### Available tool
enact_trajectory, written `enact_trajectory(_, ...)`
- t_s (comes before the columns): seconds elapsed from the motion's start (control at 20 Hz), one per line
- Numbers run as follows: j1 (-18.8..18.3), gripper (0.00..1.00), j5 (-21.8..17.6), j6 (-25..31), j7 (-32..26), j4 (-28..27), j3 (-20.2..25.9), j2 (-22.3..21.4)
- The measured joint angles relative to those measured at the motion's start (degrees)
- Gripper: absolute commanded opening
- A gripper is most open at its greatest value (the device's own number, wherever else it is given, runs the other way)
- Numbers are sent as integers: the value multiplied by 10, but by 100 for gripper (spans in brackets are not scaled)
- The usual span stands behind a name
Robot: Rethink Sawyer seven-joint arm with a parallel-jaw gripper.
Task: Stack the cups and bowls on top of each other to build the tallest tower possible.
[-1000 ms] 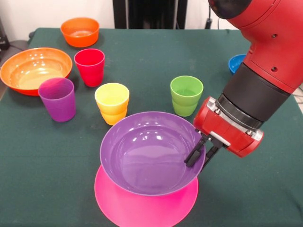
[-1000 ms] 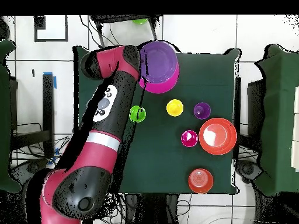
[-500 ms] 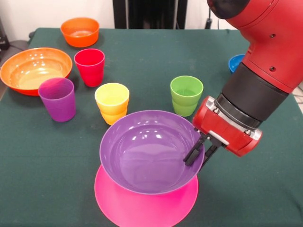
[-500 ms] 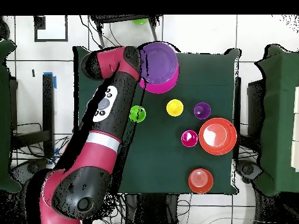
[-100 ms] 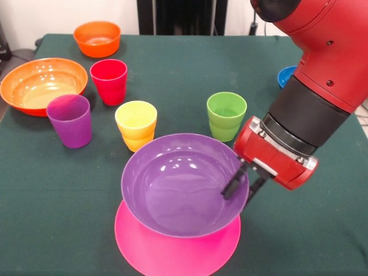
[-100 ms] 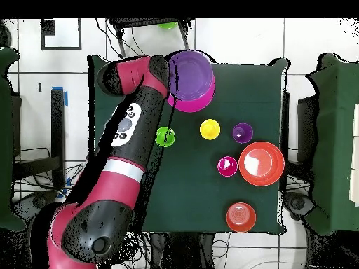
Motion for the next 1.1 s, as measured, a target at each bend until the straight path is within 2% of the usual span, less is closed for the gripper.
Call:
enact_trajectory(0.8,0,100,1,0,0,3,0,1)
enact_trajectory(1.1,0,100,2,0,0,17,4,-13)
